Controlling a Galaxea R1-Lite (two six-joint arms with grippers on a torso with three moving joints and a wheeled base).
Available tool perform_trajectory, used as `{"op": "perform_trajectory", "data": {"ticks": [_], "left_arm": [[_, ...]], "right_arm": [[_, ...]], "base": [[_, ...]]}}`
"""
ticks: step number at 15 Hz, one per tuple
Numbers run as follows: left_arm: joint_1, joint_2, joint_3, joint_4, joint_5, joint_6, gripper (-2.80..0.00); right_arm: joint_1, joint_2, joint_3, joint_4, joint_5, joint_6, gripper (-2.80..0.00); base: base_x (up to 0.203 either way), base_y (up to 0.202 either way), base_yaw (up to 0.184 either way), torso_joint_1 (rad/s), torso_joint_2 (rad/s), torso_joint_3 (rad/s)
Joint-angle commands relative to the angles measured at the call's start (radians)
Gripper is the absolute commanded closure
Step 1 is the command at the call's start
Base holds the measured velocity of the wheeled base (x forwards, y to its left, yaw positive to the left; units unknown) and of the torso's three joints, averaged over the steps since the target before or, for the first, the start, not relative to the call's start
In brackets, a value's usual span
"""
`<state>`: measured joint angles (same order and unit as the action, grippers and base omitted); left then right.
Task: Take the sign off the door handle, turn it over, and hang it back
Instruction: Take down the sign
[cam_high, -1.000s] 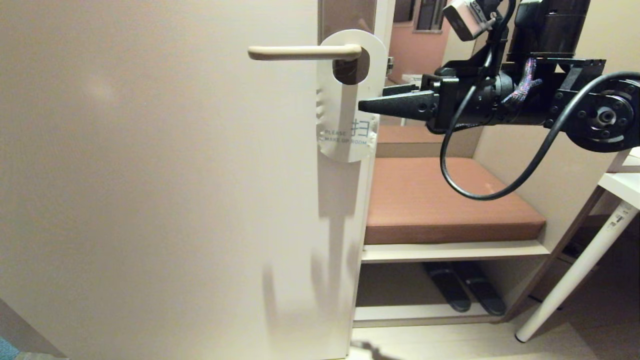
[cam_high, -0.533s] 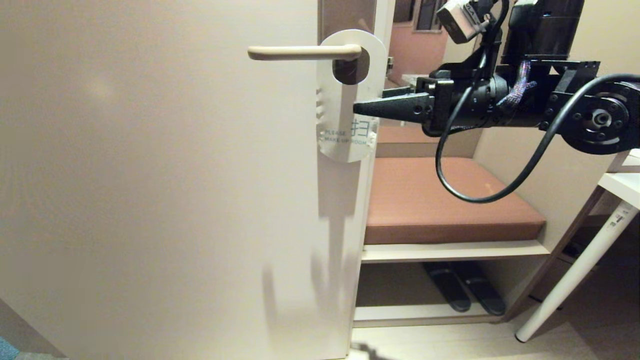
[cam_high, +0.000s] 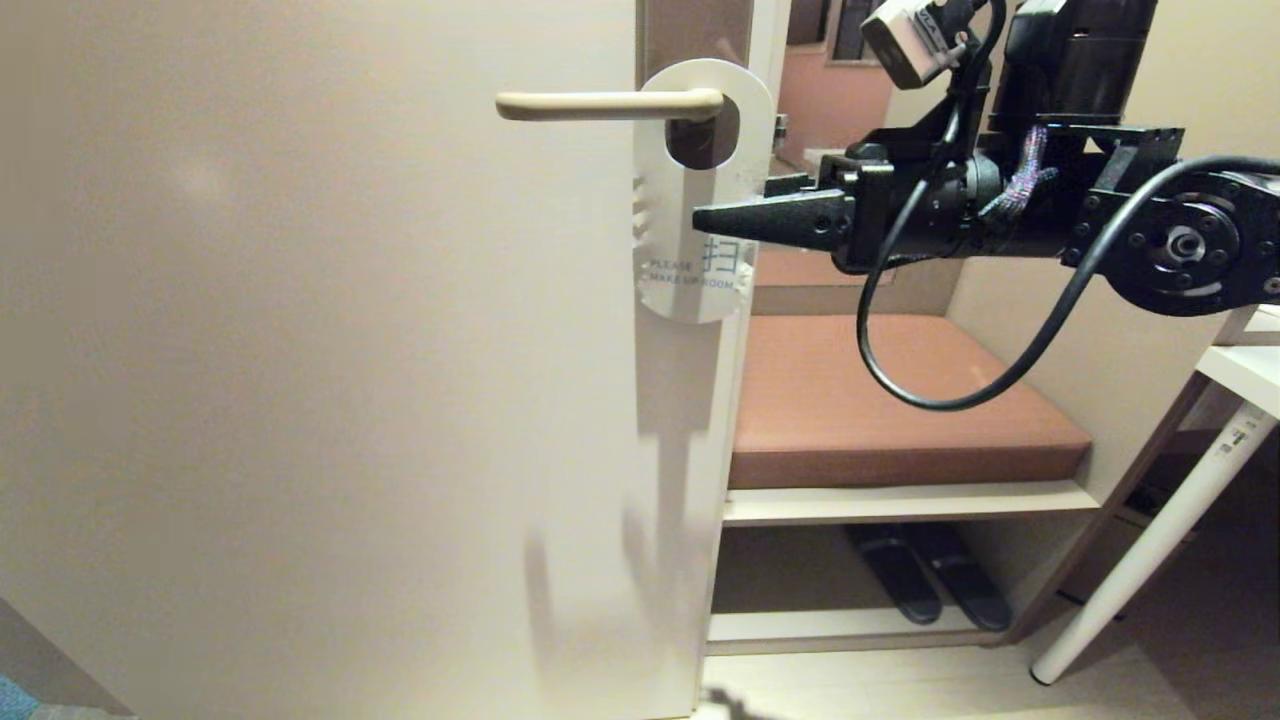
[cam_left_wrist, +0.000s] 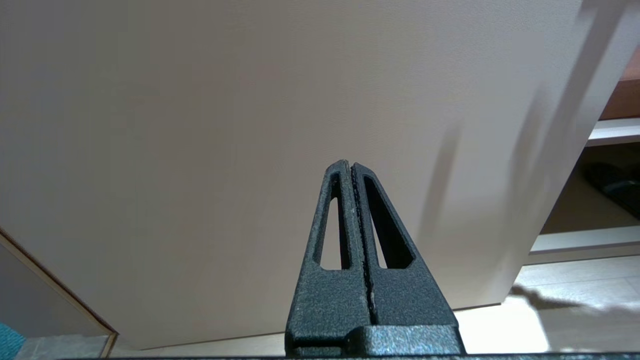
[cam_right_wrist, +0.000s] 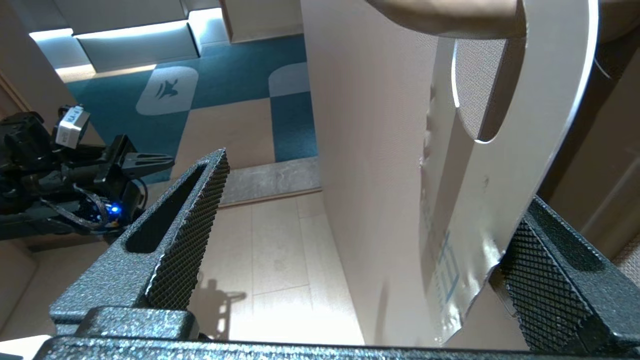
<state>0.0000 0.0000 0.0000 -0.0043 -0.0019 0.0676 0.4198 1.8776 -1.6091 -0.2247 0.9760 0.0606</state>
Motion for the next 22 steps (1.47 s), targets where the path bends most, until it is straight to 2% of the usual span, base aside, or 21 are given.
{"op": "perform_trajectory", "data": {"ticks": [1, 22], "left_arm": [[0.0, 0.002, 0.0, 0.0, 0.002, 0.0, 0.0], [0.0, 0.002, 0.0, 0.0, 0.002, 0.0, 0.0]], "right_arm": [[0.001, 0.003, -0.002, -0.002, 0.006, 0.001, -2.8], [0.007, 0.037, -0.028, -0.005, 0.015, 0.001, -2.8]], "base": [[0.0, 0.0, 0.0, 0.0, 0.0, 0.0], [0.0, 0.0, 0.0, 0.0, 0.0, 0.0]]}}
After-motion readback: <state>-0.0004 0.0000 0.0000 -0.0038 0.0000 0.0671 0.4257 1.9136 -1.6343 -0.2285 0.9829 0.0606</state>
